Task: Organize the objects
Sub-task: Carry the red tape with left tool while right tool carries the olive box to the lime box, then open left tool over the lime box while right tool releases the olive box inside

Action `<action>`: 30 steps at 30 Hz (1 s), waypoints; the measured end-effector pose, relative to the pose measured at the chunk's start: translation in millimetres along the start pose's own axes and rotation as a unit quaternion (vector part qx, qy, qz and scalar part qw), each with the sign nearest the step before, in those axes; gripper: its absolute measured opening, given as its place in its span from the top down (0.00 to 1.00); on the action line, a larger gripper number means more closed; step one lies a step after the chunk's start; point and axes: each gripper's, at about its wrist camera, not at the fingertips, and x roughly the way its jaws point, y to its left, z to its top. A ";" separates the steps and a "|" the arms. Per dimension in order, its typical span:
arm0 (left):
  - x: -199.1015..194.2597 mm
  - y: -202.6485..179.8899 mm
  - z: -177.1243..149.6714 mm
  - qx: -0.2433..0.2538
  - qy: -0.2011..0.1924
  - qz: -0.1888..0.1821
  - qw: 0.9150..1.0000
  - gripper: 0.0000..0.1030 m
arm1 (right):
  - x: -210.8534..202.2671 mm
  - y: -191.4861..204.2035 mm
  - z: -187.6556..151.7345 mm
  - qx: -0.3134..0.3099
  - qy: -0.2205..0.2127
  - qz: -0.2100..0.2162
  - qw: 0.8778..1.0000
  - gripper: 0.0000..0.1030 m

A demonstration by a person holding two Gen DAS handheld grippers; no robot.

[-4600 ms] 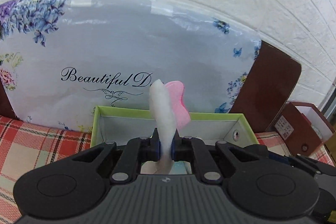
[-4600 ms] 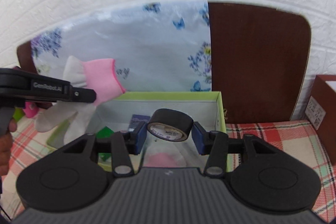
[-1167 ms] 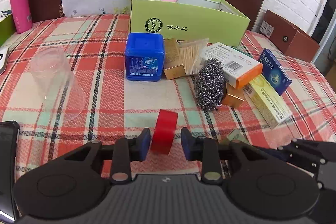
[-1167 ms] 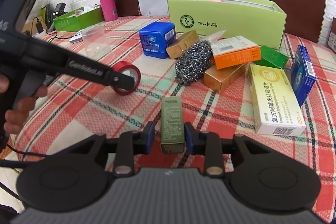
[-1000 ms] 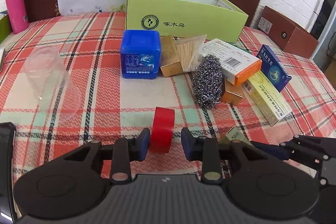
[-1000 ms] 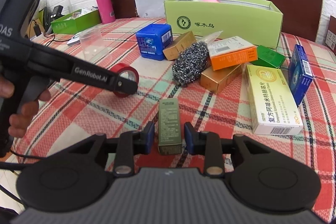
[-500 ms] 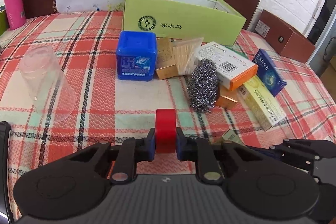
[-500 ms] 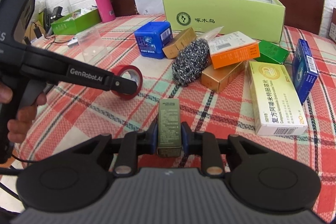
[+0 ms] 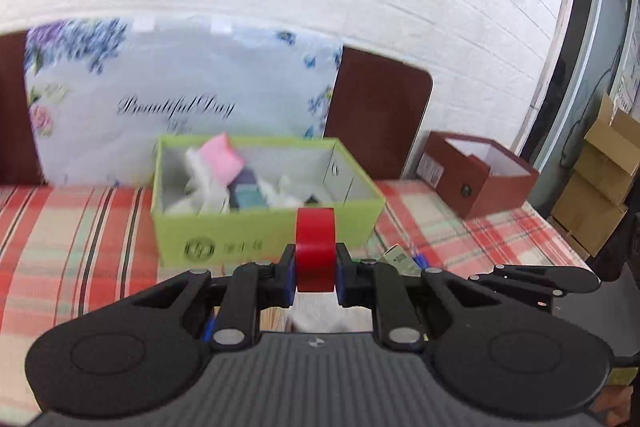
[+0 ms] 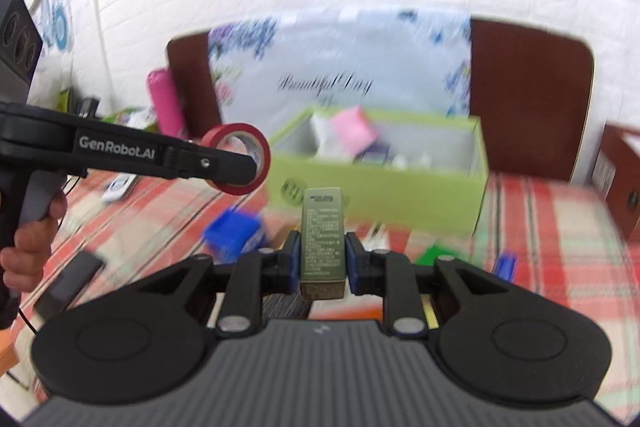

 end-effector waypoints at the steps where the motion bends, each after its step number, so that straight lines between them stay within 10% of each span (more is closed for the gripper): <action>1: 8.3 -1.3 9.6 -0.001 0.000 -0.003 1.000 0.82 | 5.2 -5.2 9.6 -0.003 -0.004 -0.007 1.000 0.78; 19: 204.0 36.7 64.0 -0.040 0.053 0.039 0.997 0.82 | 179.2 -112.4 73.3 -0.013 0.046 -0.084 0.995 0.78; 21: 206.6 42.9 64.3 -0.048 0.042 0.045 0.997 0.67 | 191.5 -113.4 71.3 -0.025 0.055 -0.078 0.995 0.78; 24: 201.0 46.9 65.5 -0.045 0.008 0.087 0.995 0.02 | 199.7 -110.3 67.6 -0.050 0.055 -0.065 0.995 0.34; 26: 190.9 45.9 64.3 -0.028 -0.032 0.125 0.991 0.00 | 195.0 -103.7 64.9 -0.072 0.031 -0.074 0.994 0.10; 30: 173.8 47.1 66.9 -0.019 -0.034 0.133 0.990 0.00 | 177.4 -96.2 64.2 -0.078 0.014 -0.059 0.995 0.00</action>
